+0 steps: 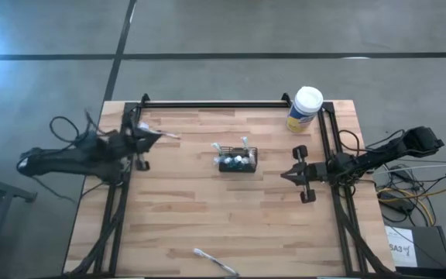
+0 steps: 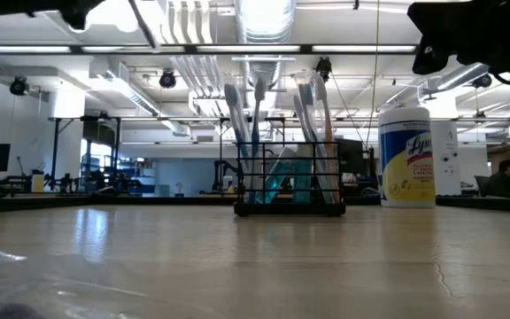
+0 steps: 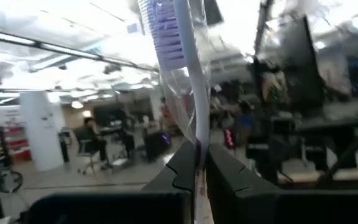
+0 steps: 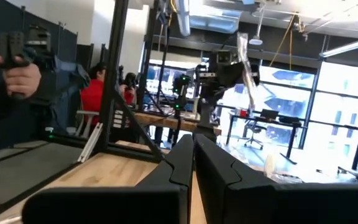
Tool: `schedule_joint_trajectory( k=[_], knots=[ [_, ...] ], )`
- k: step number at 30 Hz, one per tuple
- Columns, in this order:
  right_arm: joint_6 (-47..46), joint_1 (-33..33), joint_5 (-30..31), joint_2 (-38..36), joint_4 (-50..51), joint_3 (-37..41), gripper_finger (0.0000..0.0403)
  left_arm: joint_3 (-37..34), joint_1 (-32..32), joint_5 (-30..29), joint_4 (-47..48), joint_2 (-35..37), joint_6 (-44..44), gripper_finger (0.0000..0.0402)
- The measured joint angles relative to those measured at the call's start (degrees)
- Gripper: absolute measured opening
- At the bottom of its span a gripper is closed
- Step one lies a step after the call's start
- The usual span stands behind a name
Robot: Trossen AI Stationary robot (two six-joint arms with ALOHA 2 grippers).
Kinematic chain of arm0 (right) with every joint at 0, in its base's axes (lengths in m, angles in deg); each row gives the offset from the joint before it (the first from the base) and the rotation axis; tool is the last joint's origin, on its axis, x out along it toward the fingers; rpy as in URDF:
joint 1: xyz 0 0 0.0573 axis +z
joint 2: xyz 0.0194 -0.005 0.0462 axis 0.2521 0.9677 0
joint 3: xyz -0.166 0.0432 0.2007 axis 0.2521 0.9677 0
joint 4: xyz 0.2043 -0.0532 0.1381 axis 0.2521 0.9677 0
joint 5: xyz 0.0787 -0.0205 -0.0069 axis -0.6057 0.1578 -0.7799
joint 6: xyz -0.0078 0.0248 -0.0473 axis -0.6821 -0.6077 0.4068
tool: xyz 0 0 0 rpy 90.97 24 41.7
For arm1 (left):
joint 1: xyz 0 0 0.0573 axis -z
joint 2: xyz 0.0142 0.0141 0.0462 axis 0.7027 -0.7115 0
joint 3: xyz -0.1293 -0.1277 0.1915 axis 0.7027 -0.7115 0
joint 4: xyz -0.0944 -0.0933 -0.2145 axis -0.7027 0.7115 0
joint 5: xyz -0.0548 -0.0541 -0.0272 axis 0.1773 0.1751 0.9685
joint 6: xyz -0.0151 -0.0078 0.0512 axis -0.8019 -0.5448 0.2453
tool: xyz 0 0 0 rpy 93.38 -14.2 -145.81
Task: Pick & Place toothbrushing station
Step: Put the top violet toothbrush into the black wire organizer
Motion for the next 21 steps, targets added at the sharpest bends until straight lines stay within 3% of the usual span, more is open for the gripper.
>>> schedule_joint_trajectory(
  k=[5, 10, 13, 21],
  knots=[
    [-0.04, 0.01, 0.00, 0.00, -0.03, 0.00, 0.0013, 5.81, -12.68, 15.75, -2.93, -15.60, -3.19, 0.0018],
    [-0.26, 0.02, 0.00, 0.00, 0.07, 0.00, 0.0013, 6.64, -23.83, 28.64, -15.45, -29.21, -10.11, 0.0018],
    [-0.63, 0.04, 0.00, 0.02, 0.26, 0.00, 0.0013, 6.95, -26.85, 37.47, -26.23, -36.38, -15.92, 0.0018],
    [-1.98, 0.04, -0.07, 0.07, 0.91, 0.00, 0.0012, 12.72, -25.68, 40.78, -29.28, -51.15, -16.91, 0.0018]
  ],
)
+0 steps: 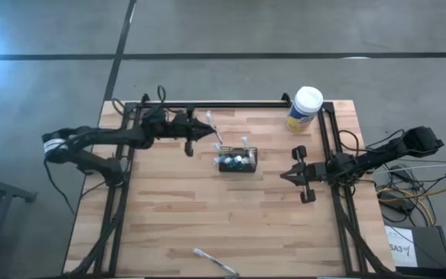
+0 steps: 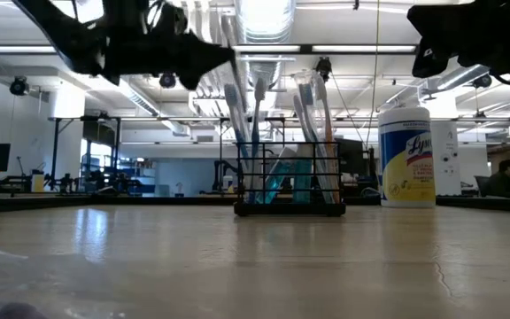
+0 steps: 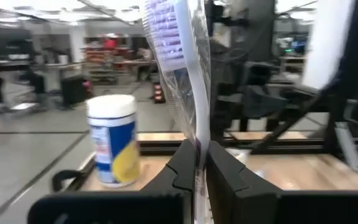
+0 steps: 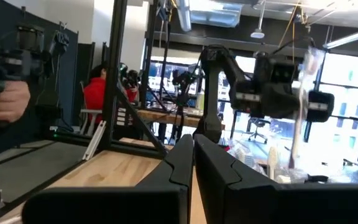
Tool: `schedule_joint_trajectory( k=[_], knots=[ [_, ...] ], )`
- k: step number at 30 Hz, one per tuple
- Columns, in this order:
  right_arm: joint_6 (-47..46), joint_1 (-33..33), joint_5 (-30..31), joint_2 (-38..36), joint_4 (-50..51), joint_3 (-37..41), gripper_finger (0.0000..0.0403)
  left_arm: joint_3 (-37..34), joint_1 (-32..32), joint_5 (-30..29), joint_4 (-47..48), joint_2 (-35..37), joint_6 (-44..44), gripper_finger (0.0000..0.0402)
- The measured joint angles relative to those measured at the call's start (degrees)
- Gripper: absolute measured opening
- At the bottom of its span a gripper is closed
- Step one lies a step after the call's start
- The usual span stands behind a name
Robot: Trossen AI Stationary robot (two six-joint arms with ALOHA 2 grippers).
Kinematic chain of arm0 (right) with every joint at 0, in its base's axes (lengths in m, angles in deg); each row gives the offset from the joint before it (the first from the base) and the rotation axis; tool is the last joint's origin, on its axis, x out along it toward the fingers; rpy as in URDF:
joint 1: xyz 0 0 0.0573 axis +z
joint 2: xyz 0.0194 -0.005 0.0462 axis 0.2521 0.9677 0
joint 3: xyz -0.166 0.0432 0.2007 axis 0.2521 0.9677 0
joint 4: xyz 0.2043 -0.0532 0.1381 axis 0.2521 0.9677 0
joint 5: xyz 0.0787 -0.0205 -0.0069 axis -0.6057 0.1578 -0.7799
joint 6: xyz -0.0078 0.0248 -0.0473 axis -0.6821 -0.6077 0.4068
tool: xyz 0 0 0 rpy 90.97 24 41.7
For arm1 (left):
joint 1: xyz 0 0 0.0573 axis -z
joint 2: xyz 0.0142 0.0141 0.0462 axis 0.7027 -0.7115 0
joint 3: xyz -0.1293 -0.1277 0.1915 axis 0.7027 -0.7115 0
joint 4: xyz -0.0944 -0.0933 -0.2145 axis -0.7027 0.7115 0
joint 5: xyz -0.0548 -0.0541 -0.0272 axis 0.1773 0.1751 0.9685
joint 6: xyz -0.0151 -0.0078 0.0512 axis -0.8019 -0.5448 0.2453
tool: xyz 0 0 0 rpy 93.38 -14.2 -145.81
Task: Pick & Place toothbrushing station
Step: Put the top violet toothbrush into the black wire organizer
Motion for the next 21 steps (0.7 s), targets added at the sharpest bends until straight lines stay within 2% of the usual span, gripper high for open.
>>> schedule_joint_trajectory(
  k=[4, 8, 12, 21],
  knots=[
    [-0.86, 0.00, 0.01, 0.01, 0.40, 0.00, 0.0012, 2.04, 1.29, 3.22, 0.66, -4.30, 0.12, 0.0019],
    [-1.04, 0.00, -0.02, 0.02, 0.46, 0.00, 0.0012, 3.08, 2.13, 5.30, -0.43, -5.74, 0.16, 0.0018],
    [-1.32, 0.00, -0.04, 0.02, 0.80, 0.00, 0.0012, 2.63, 2.02, 5.29, 0.71, -7.71, 0.16, 0.0019],
    [-1.32, 0.00, -0.07, 0.00, 0.78, 0.00, 0.0012, 2.80, 2.23, 5.31, -2.99, -12.72, 0.90, 0.0020]
  ],
)
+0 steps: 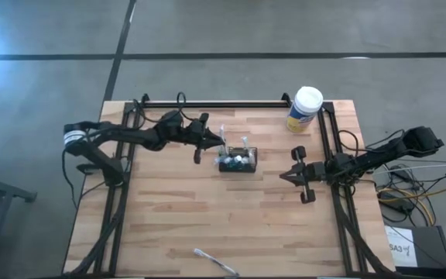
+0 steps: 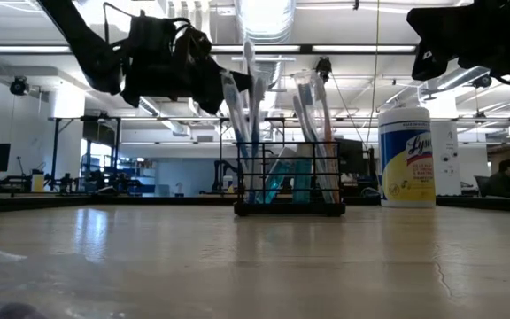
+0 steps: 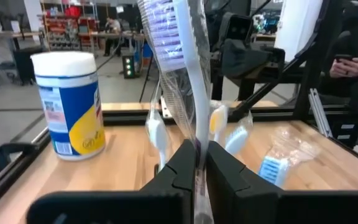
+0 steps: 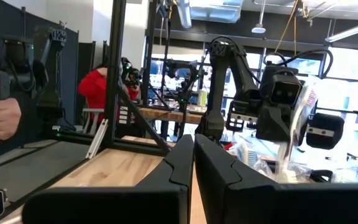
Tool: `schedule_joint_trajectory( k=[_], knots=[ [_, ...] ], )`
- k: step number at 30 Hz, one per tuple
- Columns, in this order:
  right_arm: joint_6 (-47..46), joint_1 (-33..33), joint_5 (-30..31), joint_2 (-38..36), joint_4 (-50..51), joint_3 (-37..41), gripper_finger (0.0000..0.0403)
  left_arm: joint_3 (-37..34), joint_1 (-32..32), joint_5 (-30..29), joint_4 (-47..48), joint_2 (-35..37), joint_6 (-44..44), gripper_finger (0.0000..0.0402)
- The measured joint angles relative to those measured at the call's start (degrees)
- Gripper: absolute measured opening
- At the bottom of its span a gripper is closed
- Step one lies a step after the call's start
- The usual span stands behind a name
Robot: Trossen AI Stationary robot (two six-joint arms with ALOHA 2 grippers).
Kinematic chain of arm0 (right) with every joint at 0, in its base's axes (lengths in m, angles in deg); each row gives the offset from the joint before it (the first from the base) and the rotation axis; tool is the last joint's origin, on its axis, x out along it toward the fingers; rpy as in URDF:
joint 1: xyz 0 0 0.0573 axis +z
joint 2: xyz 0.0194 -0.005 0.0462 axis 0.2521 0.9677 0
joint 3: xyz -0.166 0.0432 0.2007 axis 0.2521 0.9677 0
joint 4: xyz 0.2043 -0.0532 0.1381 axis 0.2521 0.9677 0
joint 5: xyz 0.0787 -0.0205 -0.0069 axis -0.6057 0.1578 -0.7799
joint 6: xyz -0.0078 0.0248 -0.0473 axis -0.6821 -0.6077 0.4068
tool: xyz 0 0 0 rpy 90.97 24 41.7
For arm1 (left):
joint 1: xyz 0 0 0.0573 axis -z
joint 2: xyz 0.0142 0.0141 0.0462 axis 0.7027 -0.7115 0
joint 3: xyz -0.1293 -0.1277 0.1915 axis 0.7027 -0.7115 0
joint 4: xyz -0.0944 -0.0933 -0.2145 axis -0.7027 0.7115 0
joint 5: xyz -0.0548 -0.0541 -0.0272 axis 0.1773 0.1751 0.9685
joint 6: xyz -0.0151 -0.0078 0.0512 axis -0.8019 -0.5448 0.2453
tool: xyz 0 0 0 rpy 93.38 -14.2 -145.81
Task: Pick & Place toothbrushing station
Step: Put the top violet toothbrush into the black wire organizer
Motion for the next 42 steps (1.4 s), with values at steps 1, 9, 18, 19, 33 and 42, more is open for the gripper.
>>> schedule_joint_trajectory(
  k=[1, 9, 18, 19, 33, 42],
  knots=[
    [0.00, 0.00, 0.00, 0.00, 0.00, 0.00, 0.0012, 0.00, 0.04, 0.00, -0.51, -0.44, 0.19, 0.0020],
    [0.09, 0.00, 0.00, 0.00, -0.02, 0.00, 0.0012, 0.09, 0.06, 0.02, -0.81, -1.90, 2.08, 0.0020],
    [0.12, 0.00, 0.00, 0.00, -0.04, 0.02, 0.0012, 0.04, 0.59, 0.04, -1.65, -2.32, 5.30, 0.0018],
    [0.12, 0.00, 0.02, 0.00, -0.04, 0.02, 0.0012, 0.04, 0.66, 0.00, -1.63, -2.06, 5.31, 0.0019],
    [0.00, 0.00, 0.02, 0.00, -0.09, 0.02, 0.0012, 4.57, 0.87, -0.26, 2.83, 1.00, 8.84, 0.0018],
    [-0.01, 0.00, 0.00, 0.00, 0.01, 0.04, 0.0012, 3.62, 0.93, 0.26, 12.48, 11.67, 12.88, 0.0018]
  ],
)
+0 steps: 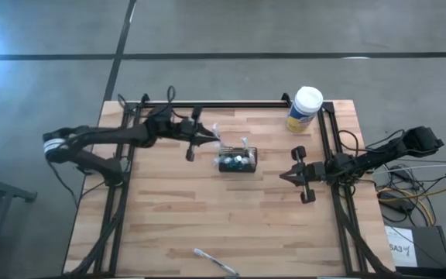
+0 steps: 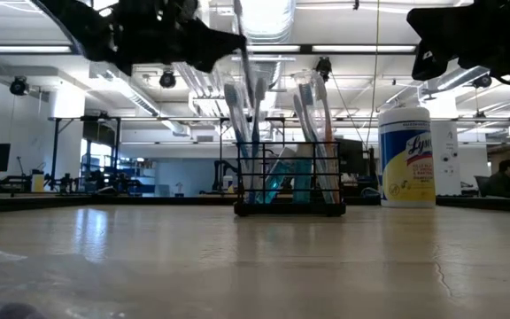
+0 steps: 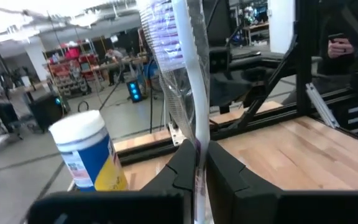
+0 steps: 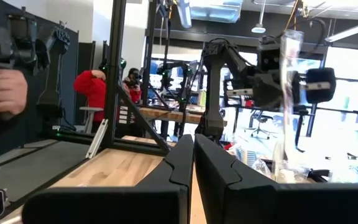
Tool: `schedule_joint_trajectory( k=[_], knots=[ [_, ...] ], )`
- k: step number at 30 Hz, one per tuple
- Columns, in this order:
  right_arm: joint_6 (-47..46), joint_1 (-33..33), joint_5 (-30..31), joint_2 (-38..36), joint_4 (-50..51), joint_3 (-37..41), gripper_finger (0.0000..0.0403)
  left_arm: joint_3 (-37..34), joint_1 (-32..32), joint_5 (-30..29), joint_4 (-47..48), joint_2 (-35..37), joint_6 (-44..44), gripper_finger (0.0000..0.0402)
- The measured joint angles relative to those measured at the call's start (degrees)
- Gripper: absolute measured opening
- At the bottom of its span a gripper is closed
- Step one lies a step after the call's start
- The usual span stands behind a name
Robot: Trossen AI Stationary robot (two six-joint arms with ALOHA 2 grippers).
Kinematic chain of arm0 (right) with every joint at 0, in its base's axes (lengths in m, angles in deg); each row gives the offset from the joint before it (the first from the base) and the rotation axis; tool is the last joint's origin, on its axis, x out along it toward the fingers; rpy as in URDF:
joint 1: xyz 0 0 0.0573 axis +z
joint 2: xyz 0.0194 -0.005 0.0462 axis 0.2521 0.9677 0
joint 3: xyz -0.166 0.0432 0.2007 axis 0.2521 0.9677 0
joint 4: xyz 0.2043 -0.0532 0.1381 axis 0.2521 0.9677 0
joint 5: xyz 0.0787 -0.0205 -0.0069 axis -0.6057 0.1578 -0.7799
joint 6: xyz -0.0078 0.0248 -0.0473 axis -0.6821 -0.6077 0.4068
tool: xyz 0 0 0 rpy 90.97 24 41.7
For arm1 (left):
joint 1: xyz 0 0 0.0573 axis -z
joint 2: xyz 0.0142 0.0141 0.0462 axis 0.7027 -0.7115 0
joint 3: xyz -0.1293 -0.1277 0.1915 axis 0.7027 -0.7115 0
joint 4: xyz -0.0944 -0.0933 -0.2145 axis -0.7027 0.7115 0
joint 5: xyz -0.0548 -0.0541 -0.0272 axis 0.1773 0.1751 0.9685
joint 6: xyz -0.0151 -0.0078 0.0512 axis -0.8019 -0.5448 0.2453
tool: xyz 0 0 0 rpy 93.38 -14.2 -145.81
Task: Pick & Place toothbrushing station
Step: Put the top violet toothbrush into the black wire organizer
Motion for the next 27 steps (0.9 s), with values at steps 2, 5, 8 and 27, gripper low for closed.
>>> schedule_joint_trajectory(
  k=[2, 5, 8, 27],
  knots=[
    [-0.01, 0.01, -0.01, 0.00, 0.12, 0.00, 0.0012, -1.62, 0.00, -0.04, 0.82, 3.80, 0.57, 0.0018],
    [-0.90, 0.07, -0.04, -0.02, 0.14, 0.00, 0.0012, -4.24, 0.02, -2.91, 2.30, 10.68, 0.80, 0.0018],
    [-1.08, 0.11, -0.04, -0.02, 0.09, 0.00, 0.0012, -6.88, 0.00, -6.18, 5.75, 15.91, 0.89, 0.0018],
    [0.33, 0.07, 0.13, -0.02, -0.22, 0.00, 0.0012, -17.42, 2.29, -9.69, -13.72, 7.49, -3.75, 0.0018]
  ],
)
